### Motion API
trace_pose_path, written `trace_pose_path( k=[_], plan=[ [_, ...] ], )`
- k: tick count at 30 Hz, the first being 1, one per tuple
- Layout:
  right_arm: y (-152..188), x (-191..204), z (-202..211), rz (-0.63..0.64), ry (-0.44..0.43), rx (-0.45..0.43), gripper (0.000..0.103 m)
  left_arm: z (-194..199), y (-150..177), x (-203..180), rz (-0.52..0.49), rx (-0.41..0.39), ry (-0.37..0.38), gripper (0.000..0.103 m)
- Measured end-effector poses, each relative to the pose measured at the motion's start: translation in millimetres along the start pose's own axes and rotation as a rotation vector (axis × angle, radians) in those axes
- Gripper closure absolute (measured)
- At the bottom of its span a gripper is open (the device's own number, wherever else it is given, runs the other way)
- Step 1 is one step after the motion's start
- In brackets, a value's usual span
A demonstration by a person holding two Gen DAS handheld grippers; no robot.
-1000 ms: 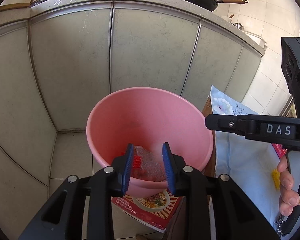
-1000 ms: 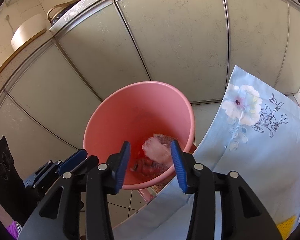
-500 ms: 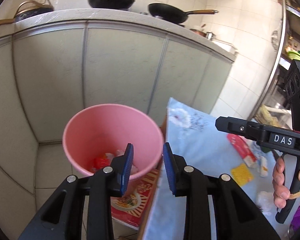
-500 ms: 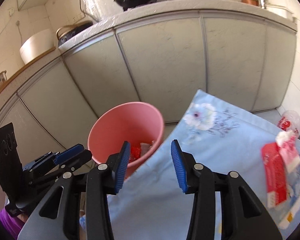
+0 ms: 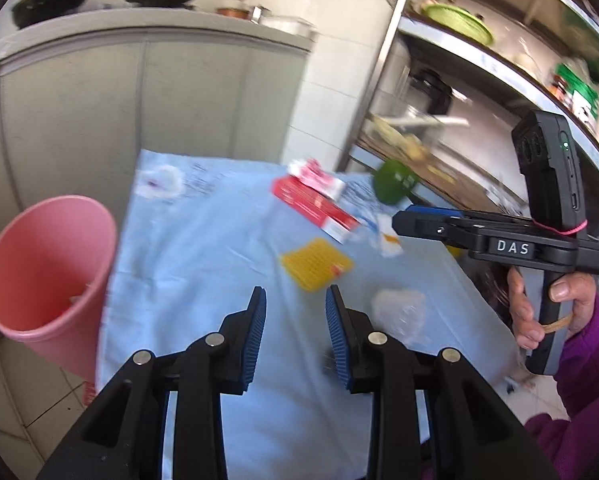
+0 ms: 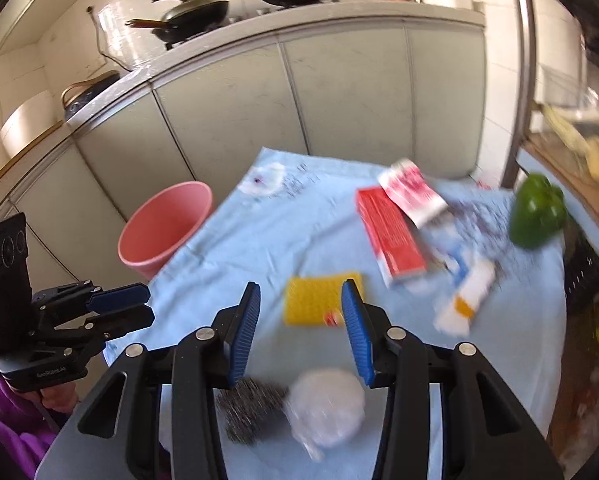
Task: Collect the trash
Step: 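Grasp the steel wool with left while right grasps the white plastic bag, then carry the steel wool and white bag over the pink bin with both grippers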
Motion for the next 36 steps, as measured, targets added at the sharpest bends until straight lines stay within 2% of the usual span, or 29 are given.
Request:
trace_pose_path(
  k=[5, 8, 12, 13, 15, 19, 20, 23, 25, 28, 30, 36],
  plan=[
    [41, -18, -4, -0.038, 0.005, 0.034, 0.060, -32, 13, -37, -0.094, 0.106, 0.061, 0.073],
    [55, -22, -6, -0.057, -0.016, 0.045, 0.060, -48, 17, -49, -0.146, 0.151, 0.047, 0.072],
    [64, -21, -10, -0.083, -0.047, 0.052, 0.060, -74, 27, -49, -0.155, 0.225, -0.016, 0.070],
    [65, -21, -12, -0.087, -0.048, 0.056, 0.060, -78, 29, -48, -0.151, 0.233, -0.023, 0.064],
    [67, -22, -15, -0.086, -0.044, 0.063, 0.060, -82, 33, -42, -0.132, 0.246, -0.025, 0.057],
    [72, -25, -23, -0.085, -0.028, 0.088, 0.060, -82, 34, -37, -0.104, 0.244, 0.001, 0.057],
    [73, -25, -26, -0.086, -0.028, 0.096, 0.060, -83, 34, -38, -0.105, 0.243, 0.010, 0.058],
    [79, -25, -33, -0.090, -0.039, 0.118, 0.060, -80, 35, -43, -0.120, 0.230, 0.032, 0.071],
    [81, -22, -35, -0.082, -0.047, 0.124, 0.060, -78, 35, -45, -0.130, 0.219, 0.027, 0.089],
    [84, -20, -37, -0.069, -0.041, 0.125, 0.060, -75, 34, -44, -0.127, 0.206, 0.031, 0.094],
    [85, -20, -38, -0.068, -0.049, 0.131, 0.074, -72, 34, -43, -0.128, 0.195, 0.030, 0.095],
    [84, -18, -31, -0.066, -0.035, 0.107, 0.083, -58, 28, -41, -0.140, 0.134, -0.002, 0.096]
  ],
)
Point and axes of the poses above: each gripper's, at about its wrist camera, not at the fingertips, and z roughly against the way its jaws point, x to its left, y to its underside, the point moved 7 cm from there along -z, roughly the way its jaws point, and after that the axes turned 15 degrees about x, right-handed, at the moved point
